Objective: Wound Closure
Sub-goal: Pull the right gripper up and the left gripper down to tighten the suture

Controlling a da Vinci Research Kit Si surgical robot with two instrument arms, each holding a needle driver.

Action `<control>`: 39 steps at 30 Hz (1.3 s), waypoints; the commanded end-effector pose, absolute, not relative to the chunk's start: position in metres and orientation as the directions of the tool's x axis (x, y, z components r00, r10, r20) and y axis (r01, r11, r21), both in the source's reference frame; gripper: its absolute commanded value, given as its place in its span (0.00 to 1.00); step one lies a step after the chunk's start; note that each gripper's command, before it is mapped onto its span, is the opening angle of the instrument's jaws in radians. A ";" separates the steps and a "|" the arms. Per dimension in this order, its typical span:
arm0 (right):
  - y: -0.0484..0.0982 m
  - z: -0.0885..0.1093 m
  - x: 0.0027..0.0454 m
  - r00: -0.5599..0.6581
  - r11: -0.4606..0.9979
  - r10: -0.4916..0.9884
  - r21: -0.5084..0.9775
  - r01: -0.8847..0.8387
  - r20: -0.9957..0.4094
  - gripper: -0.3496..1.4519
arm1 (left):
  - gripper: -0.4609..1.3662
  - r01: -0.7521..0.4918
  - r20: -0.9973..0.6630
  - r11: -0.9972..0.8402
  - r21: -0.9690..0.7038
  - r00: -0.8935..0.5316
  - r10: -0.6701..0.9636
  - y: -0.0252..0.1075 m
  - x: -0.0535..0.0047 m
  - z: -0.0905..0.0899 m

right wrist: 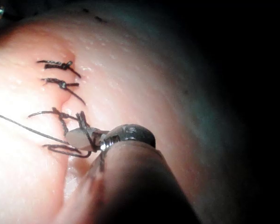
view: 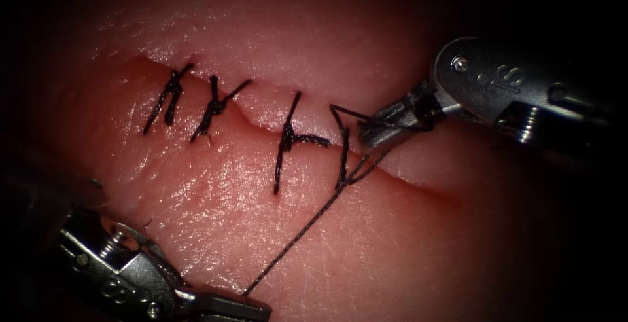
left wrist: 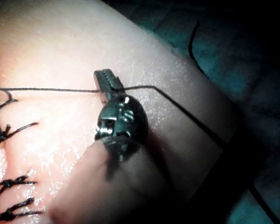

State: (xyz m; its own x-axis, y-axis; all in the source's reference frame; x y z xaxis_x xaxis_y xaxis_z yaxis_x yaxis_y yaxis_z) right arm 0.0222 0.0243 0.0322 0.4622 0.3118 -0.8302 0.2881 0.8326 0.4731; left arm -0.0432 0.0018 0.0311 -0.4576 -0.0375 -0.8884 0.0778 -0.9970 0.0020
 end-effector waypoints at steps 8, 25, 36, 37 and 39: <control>0.025 0.033 0.0223 0.461 0.839 0.324 0.476 0.263 -0.826 0.00 | 0.06 0.097 -0.890 -0.995 0.003 -0.454 -0.047 -0.001 -0.0430 0.028; 0.027 0.034 0.0226 0.467 0.857 0.345 0.476 0.198 -0.815 0.00 | 0.06 0.117 -0.897 -0.993 -0.005 -0.439 -0.047 -0.006 -0.0403 0.024; 0.027 0.035 0.0230 0.471 0.868 0.333 0.461 0.185 -0.817 0.00 | 0.06 0.159 -0.919 -0.986 -0.045 -0.393 -0.021 -0.010 -0.0388 0.024; 0.027 0.035 0.0230 0.472 0.869 0.334 0.461 0.181 -0.816 0.00 | 0.06 0.164 -0.921 -0.985 -0.049 -0.388 -0.019 -0.011 -0.0388 0.024; 0.027 0.035 0.0229 0.473 0.871 0.330 0.456 0.180 -0.817 0.00 | 0.06 0.176 -0.925 -0.983 -0.049 -0.379 -0.021 -0.011 -0.0385 0.024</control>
